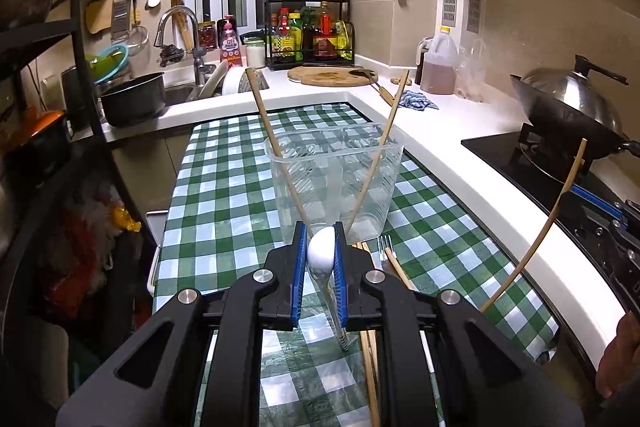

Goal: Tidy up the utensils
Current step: 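Lift the spoon and chopstick and carry both over the clear container, then lower the spoon and chopstick into the container and open both tools, then move both open tools back toward the remaining chopsticks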

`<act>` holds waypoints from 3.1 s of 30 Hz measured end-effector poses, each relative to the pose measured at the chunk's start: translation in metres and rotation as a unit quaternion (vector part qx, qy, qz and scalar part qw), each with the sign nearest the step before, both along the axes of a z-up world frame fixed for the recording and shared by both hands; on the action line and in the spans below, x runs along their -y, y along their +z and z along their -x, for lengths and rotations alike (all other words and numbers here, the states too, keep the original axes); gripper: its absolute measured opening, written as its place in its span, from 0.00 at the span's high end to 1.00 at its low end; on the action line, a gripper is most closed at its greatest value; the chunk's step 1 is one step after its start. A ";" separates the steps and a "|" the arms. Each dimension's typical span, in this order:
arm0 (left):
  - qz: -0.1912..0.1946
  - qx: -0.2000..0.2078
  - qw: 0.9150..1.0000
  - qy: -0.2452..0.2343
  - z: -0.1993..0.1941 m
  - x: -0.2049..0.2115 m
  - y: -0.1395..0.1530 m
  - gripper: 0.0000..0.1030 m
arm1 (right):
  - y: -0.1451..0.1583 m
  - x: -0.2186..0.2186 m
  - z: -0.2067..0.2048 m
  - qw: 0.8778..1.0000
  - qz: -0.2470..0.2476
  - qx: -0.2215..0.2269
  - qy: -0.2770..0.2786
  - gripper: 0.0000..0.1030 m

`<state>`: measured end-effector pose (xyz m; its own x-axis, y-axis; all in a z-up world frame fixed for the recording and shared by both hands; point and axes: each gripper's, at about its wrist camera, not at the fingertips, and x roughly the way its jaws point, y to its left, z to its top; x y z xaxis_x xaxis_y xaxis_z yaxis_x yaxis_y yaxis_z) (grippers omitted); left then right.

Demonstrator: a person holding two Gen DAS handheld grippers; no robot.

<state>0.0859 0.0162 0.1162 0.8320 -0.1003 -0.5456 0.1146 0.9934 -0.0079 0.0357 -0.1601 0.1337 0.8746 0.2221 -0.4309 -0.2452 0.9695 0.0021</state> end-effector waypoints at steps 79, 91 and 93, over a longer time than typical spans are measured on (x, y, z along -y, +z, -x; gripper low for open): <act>0.038 0.049 0.998 0.018 -0.115 -0.051 0.064 0.67 | 0.045 -0.063 -0.191 0.997 0.037 -0.061 -0.013 0.61; 0.024 0.119 0.992 0.044 -0.040 -0.047 0.075 0.54 | 0.069 -0.035 -0.079 0.998 0.004 0.054 -0.019 0.51; 0.015 0.127 0.991 0.050 -0.025 -0.045 0.069 0.54 | 0.059 -0.025 -0.061 0.998 -0.008 0.057 -0.023 0.51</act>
